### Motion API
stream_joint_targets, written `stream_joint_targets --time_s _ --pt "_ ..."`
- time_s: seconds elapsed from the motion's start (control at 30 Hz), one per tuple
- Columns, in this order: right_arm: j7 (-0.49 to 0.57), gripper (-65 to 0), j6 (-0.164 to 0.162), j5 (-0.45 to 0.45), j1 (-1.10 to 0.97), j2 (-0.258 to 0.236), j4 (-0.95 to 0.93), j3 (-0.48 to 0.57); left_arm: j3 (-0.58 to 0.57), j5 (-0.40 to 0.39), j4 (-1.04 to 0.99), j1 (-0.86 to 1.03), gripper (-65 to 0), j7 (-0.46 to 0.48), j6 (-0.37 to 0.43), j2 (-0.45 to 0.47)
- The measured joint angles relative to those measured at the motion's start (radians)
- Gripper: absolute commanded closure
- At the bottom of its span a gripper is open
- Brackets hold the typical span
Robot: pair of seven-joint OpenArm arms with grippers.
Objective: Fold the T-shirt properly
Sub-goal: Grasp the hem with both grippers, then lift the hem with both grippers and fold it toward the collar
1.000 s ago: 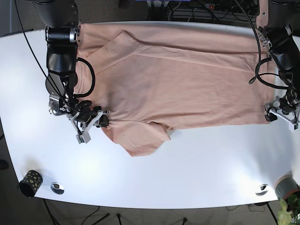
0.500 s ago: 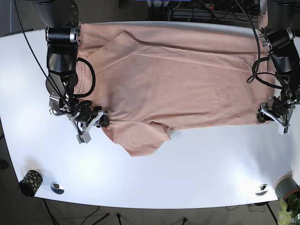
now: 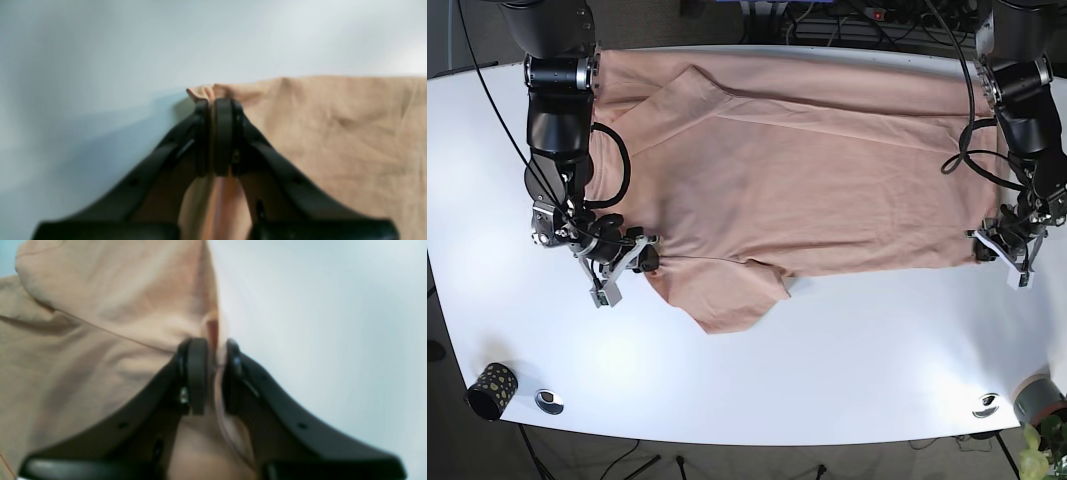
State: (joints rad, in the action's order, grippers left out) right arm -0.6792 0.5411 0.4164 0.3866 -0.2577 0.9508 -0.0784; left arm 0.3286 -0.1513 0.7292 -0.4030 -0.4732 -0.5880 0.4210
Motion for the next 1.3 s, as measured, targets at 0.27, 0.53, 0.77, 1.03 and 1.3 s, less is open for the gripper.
stream_joint_targets --time_s 0.27,0.53,0.77,1.03,1.3 --pt "-0.004 0.0 0.002 0.001 -0.073 -0.014 0.189 0.000 0.080 -0.022 0.140 0.072 -0.4 -0.048 -0.058 -0.007" --pt "-0.041 0.0 0.010 0.005 -0.167 -0.023 0.361 -0.049 0.222 -0.025 0.229 0.110 -0.3 -0.106 -0.109 -0.027" --pt "-0.118 0.0 0.010 0.010 -0.235 -0.033 0.523 -0.114 0.242 -0.026 0.345 0.188 -0.3 -0.170 -0.115 -0.039" --pt "-0.186 0.0 0.010 0.014 -0.351 -0.030 0.707 -0.166 0.330 -0.040 0.593 0.269 -0.3 -0.288 -0.120 -0.107" --pt "-0.195 0.0 0.009 0.015 -0.500 -0.032 0.864 -0.178 0.380 -0.032 0.833 0.366 -0.4 -0.410 -0.116 -0.156"
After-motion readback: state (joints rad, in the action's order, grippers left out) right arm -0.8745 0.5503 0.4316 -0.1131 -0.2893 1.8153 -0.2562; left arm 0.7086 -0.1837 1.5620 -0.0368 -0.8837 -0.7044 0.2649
